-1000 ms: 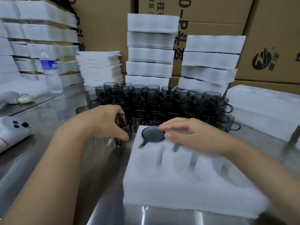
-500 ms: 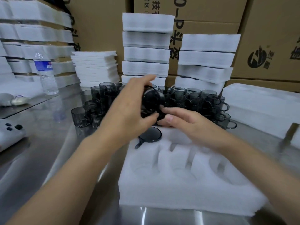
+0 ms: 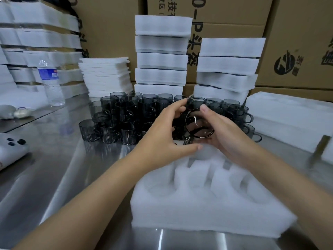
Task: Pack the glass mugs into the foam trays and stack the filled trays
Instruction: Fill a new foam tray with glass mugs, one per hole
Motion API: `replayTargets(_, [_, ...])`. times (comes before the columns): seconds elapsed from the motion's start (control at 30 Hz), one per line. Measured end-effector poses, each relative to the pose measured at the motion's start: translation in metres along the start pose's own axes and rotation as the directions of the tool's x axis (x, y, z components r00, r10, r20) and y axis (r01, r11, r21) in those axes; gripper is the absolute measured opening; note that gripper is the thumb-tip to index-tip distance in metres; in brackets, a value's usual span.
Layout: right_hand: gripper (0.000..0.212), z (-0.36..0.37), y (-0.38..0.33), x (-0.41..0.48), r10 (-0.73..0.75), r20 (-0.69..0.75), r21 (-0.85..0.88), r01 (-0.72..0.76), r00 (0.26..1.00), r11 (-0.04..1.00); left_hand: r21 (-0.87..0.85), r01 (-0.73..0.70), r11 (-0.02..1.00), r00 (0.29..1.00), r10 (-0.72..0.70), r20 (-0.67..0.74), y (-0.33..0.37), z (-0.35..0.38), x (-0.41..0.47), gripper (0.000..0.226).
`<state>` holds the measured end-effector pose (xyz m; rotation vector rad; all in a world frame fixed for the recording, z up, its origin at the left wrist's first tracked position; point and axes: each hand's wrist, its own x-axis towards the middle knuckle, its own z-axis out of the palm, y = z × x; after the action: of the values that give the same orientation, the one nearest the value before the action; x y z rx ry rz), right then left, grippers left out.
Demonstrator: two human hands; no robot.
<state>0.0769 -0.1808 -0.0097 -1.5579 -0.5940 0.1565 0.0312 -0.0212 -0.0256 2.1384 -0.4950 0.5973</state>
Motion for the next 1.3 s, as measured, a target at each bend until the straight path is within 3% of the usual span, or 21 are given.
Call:
replayTargets(0.13, [0.060,-0.001,0.000,0.000,-0.030,-0.027,-0.028,0.029,0.999,0.999,-0.360,0.175,0.916,0.984,-0.159,0.075,-0.004,-0.003,0.005,0.080])
replayTargets(0.23, [0.058,-0.002,0.002,-0.002,-0.059,-0.058,-0.084,0.054,0.997,0.995,-0.451,0.230,0.862,0.973,-0.188,0.137,-0.007,-0.007,0.005,0.069])
replayTargets(0.43, [0.058,-0.002,0.004,-0.002,-0.085,-0.092,-0.119,0.074,0.992,0.990,-0.500,0.287,0.817,0.956,-0.211,0.205,-0.013,-0.010,0.006,0.065])
replayTargets(0.7, [0.066,-0.001,-0.003,-0.002,-0.030,-0.034,-0.016,0.029,0.999,0.999,-0.516,0.284,0.808,0.958,-0.221,0.181,-0.016,-0.014,0.007,0.057])
replayTargets(1.2, [0.032,-0.004,0.000,-0.002,-0.023,-0.060,-0.059,0.020,0.998,0.998,-0.511,0.313,0.801,0.948,-0.232,0.216,-0.014,-0.014,0.006,0.072])
replayTargets(1.3, [0.041,-0.004,0.000,-0.002,-0.030,-0.073,-0.077,0.024,0.997,0.997,-0.514,0.317,0.797,0.946,-0.230,0.226,-0.013,-0.014,0.006,0.073])
